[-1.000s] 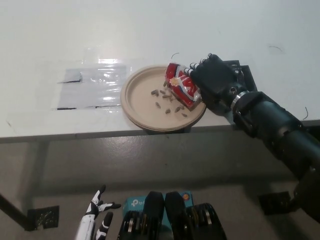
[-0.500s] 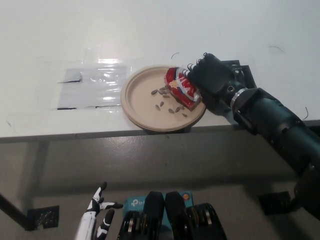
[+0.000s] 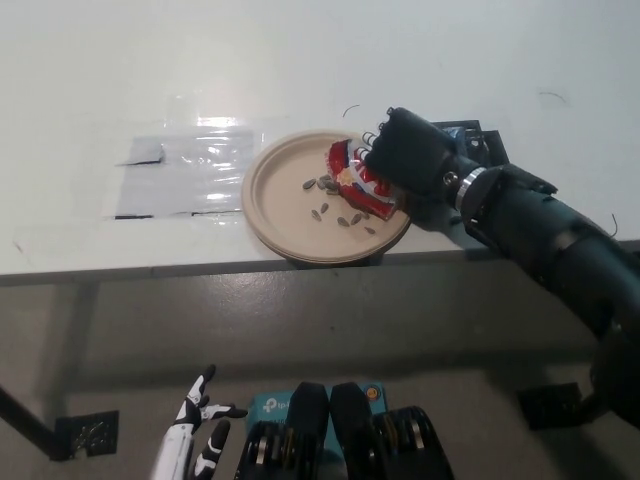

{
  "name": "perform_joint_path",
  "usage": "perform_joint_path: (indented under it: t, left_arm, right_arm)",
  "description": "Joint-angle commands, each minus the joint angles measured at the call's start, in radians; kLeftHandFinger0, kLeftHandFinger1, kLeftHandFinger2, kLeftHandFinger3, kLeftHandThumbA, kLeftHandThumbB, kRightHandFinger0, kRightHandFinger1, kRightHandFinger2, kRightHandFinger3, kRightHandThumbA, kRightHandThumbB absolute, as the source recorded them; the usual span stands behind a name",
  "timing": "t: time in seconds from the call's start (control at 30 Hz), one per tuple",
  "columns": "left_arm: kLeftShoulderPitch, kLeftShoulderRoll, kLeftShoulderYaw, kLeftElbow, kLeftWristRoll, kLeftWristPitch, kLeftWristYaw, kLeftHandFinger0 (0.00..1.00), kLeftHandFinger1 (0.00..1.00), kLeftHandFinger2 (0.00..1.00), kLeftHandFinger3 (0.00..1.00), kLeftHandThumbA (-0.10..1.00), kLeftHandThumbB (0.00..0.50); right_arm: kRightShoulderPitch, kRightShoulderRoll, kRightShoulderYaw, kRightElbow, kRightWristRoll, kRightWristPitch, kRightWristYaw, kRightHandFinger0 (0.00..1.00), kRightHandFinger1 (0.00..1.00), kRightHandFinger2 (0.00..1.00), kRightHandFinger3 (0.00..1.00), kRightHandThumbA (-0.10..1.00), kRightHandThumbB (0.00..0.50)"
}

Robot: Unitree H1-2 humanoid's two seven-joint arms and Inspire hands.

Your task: The robot picks up a small bag of sunflower seeds on the right hand side and take it to the empty plate on the left hand side then pours some sunflower seeds on to the plate.

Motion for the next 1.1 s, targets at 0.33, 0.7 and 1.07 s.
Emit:
perform_joint_path:
  t: [0.33, 0.7, 1.07]
  left_arm:
    - [-0.007, 0.017, -0.019, -0.02, -0.007, -0.038, 0.034, 1.0, 0.72, 0.58, 1.0, 1.0, 0.03]
    - [-0.01, 0.011, -0.01, -0.017, 0.006, -0.038, 0.043, 1.0, 0.69, 0.58, 1.0, 1.0, 0.038]
    - [-0.002, 0.021, -0.015, -0.02, 0.001, -0.038, 0.039, 1.0, 0.71, 0.58, 1.0, 1.0, 0.023]
  right_arm:
    - [-0.065, -0.03, -0.003, -0.006, -0.047, 0.047, -0.037, 0.0, 0.04, 0.47, 0.17, -0.1, 0.34]
    - [-0.108, -0.035, 0.048, -0.001, -0.113, 0.062, -0.077, 0.0, 0.0, 0.41, 0.11, -0.1, 0.3]
    - [0.028, -0.025, -0.379, -0.017, 0.239, -0.115, -0.057, 0.0, 0.31, 0.8, 0.28, -0.1, 0.203]
